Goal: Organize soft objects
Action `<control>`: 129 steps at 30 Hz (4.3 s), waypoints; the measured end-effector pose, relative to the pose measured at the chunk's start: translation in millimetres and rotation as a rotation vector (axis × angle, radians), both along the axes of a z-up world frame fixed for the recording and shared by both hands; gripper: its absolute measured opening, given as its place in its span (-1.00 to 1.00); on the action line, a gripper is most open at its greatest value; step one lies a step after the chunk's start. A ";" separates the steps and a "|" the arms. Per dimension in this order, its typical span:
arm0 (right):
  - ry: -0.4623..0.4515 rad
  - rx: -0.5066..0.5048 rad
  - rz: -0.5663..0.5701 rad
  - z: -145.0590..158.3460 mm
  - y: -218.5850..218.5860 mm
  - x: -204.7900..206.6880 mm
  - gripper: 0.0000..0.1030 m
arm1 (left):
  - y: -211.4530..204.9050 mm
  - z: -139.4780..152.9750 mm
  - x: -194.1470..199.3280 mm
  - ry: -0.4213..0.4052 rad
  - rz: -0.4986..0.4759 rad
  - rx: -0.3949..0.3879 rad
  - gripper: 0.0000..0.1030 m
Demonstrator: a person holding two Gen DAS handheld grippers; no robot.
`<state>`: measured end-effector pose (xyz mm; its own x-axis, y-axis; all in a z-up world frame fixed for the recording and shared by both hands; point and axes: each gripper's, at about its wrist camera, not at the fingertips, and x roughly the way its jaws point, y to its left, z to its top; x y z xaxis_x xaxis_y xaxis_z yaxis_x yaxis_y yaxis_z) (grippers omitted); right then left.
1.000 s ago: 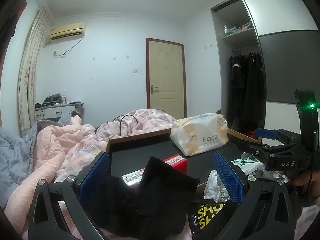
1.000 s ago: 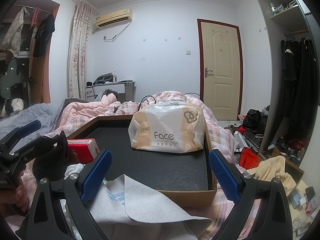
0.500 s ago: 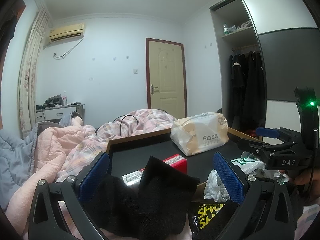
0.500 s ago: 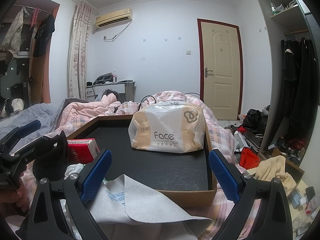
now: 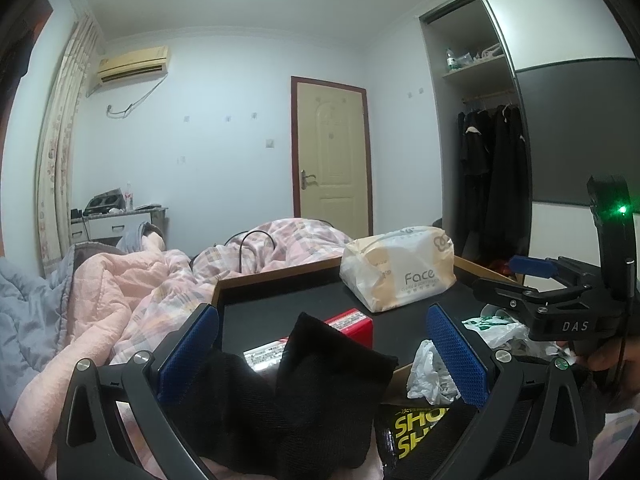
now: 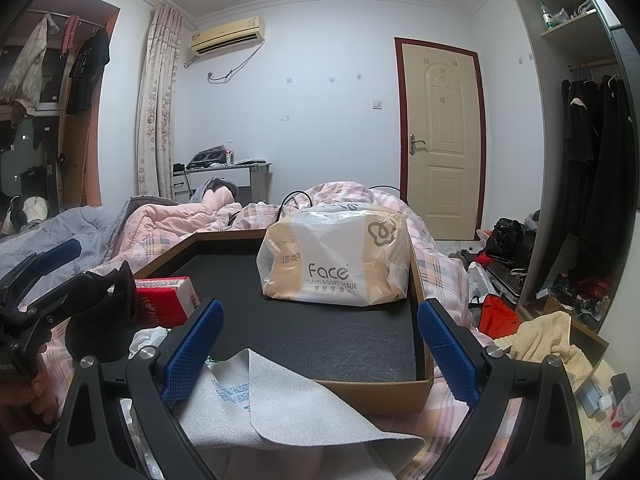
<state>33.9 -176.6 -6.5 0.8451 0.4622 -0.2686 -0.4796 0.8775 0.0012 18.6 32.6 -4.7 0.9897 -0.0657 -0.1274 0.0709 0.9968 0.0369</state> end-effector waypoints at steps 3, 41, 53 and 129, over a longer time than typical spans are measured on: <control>0.000 0.000 0.000 0.0 0.0 0.0 0.89 | 1.2 0.1 -0.1 0.000 -0.002 -0.006 1.00; 0.000 0.000 0.000 0.1 0.1 0.0 0.89 | -0.8 0.1 -1.4 0.001 -0.018 0.009 1.00; 0.000 0.000 0.000 0.4 0.1 -0.1 0.89 | -0.7 0.6 -0.1 0.006 -0.016 0.006 1.00; -0.035 0.073 0.239 14.1 -52.9 16.5 -0.82 | 3.9 0.3 0.0 0.007 -0.010 -0.017 1.00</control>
